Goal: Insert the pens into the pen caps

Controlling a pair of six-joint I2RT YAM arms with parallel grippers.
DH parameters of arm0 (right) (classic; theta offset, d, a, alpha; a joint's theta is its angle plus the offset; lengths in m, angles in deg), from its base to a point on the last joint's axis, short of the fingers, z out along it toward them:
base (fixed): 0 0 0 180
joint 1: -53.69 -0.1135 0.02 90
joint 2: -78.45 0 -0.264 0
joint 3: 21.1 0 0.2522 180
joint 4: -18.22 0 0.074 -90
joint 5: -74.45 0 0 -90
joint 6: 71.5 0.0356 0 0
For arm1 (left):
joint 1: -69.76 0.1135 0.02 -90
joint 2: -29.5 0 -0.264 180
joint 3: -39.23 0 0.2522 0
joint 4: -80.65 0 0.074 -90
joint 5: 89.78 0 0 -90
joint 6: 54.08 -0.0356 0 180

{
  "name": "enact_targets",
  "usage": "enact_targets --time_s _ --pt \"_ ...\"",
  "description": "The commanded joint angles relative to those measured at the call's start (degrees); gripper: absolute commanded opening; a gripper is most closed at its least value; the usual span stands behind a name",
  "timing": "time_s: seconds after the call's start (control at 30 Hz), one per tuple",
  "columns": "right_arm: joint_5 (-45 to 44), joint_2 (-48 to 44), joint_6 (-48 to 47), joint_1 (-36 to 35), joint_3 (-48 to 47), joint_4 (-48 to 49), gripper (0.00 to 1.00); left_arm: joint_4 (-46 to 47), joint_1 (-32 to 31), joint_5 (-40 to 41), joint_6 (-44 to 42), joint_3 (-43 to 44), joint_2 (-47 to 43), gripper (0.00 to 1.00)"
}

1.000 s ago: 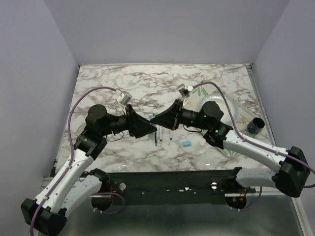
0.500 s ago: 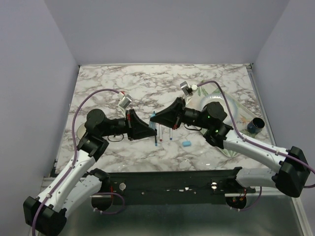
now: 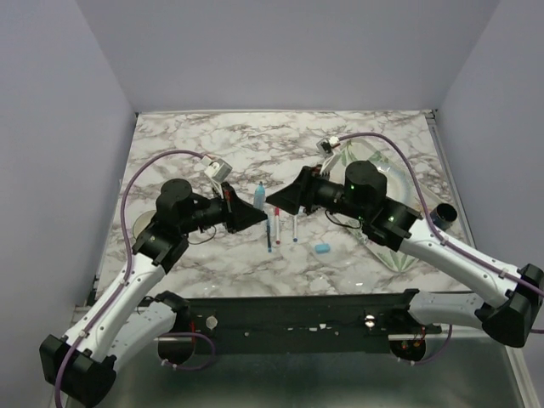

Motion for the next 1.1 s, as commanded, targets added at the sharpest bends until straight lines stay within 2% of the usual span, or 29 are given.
enact_targets --time_s 0.0,0.03,0.07,0.13,0.17,0.23,0.27,0.33,0.37,0.43,0.47,0.57,0.7,0.83,1.07 --pt "-18.75 -4.63 -0.34 0.01 3.31 -17.05 0.70 -13.11 -0.06 14.30 -10.37 4.09 -0.11 0.00" --pt "-20.60 -5.43 -0.77 0.10 3.67 -17.75 0.71 -13.47 -0.06 16.92 -10.72 3.92 -1.16 0.00" --pt "-24.10 -5.87 -4.87 0.10 3.93 -18.46 0.70 -14.60 -0.06 18.34 -11.68 3.83 -1.95 0.00" --pt "-25.10 -6.84 -13.21 0.19 6.20 -17.06 0.69 -15.84 -0.06 22.11 -12.92 4.01 -4.41 0.00" --pt "-23.71 -6.93 -25.00 0.19 7.26 -14.18 0.69 -16.89 -0.06 23.27 -13.53 4.01 -5.38 0.00" --pt "-21.60 -6.84 -35.79 0.37 9.81 -12.23 0.69 -16.99 -0.06 25.47 -14.24 3.05 -8.44 0.00" --pt "-17.32 -6.49 -47.42 0.45 10.08 -12.05 0.69 -16.90 -0.06 27.39 -14.24 2.69 -9.42 0.00" --pt "-13.95 -3.52 -55.84 0.89 8.87 -16.68 0.68 -16.38 -0.06 28.81 -13.54 1.99 -12.14 0.00" --pt "-8.98 -2.02 -61.89 1.42 5.90 -24.27 0.67 -15.76 -0.06 30.03 -13.45 1.81 -12.94 0.00" --pt "-5.51 0.62 -67.54 2.73 3.77 -30.21 0.65 -15.76 -0.06 31.18 -13.45 1.63 -14.61 0.00" --pt "-2.71 2.11 -72.36 3.00 3.41 -33.89 0.61 -15.84 -0.06 31.88 -13.45 1.55 -15.14 0.00" --pt "0.03 3.88 -77.84 3.97 3.76 -37.52 0.60 -15.93 -0.06 33.65 -13.10 1.02 -16.55 0.00" --pt "1.36 5.19 -80.84 5.99 8.14 -35.43 0.62 -15.85 -0.06 33.12 -13.10 1.02 -16.90 0.00" --pt "1.89 10.73 -83.39 7.04 7.81 -38.06 0.62 -16.02 -0.06 33.21 -13.45 1.02 -17.25 0.00" --pt "2.06 16.27 -88.58 8.45 8.16 -37.10 0.61 -15.67 -0.06 32.42 -13.36 0.84 -17.52 0.00"
